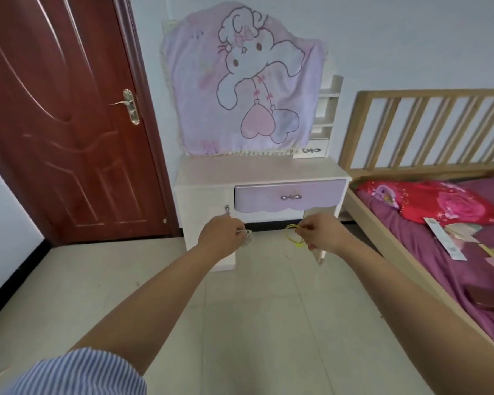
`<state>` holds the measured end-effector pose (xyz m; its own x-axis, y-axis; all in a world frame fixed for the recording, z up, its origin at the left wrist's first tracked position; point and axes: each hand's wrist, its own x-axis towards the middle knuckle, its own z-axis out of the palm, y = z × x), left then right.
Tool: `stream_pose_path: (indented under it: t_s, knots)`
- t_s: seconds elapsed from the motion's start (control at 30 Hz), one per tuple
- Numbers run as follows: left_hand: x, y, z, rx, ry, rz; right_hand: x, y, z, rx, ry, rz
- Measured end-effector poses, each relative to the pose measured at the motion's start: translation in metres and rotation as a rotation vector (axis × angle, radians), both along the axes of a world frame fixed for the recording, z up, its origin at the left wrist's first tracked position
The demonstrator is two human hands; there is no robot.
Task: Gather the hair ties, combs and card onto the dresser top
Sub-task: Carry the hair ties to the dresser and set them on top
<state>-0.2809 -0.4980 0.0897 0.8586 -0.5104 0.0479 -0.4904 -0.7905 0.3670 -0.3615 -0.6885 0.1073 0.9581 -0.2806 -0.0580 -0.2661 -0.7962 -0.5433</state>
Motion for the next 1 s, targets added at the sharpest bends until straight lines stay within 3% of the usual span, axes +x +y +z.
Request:
stream_pose_path:
  t_s: [0.3,0.67,0.73,1.0]
  knots:
    - [0.23,-0.037,-0.024,0.123,0.075,0.124,0.264,-0.047,-0.016,-0.035,0.138,0.181]
    - [0.565,-0.038,-0.091,0.169,0.114,0.268,0.606,-0.051,-0.088,0.063,0.296,0.304]
    - [0.618,-0.045,-0.108,0.184,0.116,0.272,0.656,-0.05,-0.107,-0.005,0.334,0.347]
    - [0.745,-0.068,-0.198,0.258,-0.031,0.338,0.802,-0.048,-0.202,-0.168,0.305,0.484]
